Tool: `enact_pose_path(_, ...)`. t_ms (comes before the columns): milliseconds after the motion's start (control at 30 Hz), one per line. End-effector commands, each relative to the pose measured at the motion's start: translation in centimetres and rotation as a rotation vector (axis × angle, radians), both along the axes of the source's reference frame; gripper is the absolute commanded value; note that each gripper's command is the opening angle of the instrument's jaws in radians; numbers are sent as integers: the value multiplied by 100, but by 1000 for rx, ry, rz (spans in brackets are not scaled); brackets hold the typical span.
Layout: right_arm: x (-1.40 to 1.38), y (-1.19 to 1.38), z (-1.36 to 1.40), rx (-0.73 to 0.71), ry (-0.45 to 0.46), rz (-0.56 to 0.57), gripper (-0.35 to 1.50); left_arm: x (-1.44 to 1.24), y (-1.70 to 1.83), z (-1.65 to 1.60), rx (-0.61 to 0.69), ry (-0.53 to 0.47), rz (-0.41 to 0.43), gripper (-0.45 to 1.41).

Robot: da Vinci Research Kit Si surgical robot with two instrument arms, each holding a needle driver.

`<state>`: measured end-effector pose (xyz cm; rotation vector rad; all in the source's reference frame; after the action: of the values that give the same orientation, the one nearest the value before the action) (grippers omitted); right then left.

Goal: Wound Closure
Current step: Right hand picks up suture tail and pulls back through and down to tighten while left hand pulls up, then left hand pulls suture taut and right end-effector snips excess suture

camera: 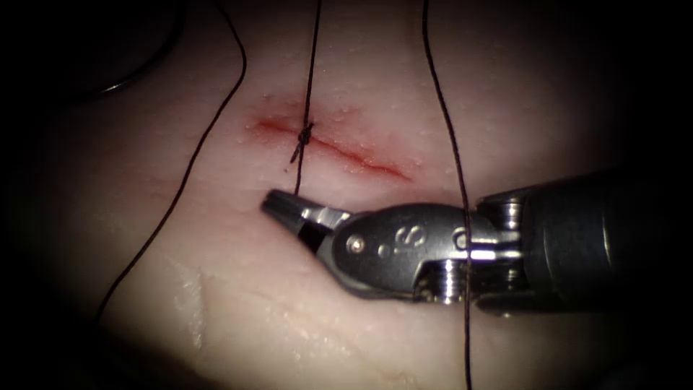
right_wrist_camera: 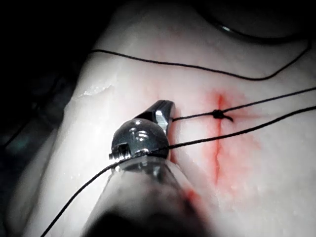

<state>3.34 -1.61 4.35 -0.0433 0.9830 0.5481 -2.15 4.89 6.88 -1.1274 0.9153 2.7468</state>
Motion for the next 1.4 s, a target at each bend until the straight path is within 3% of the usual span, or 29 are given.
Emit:
enact_pose_path(33, 7, -12, 3, 3, 1, -7, -35, -5, -1, 6, 1, 0, 0, -45)
enact_pose_path(533, 9, -17, -1, 4, 5, -10, -35, -7, 2, 7, -18, 20, 11, -45)
enact_pose_path(833, 3, 2, 2, 11, 38, 13, -32, -16, -29, -9, -10, -39, 52, -45)
enact_pose_path(900, 2, 5, 5, 14, 40, 19, 36, -18, -35, -15, 9, -59, 64, -45)
enact_pose_path(1000, -1, 8, 8, 14, 39, 20, 85, -21, -43, -26, 34, -77, 77, -45)
enact_pose_path(1167, -3, 11, 5, 24, 47, 19, 126, -25, -63, -50, 71, -125, 113, -45)
enact_pose_path(1400, -6, 6, -6, 53, 83, 4, 126, -18, -83, -79, 138, -219, 124, -45)
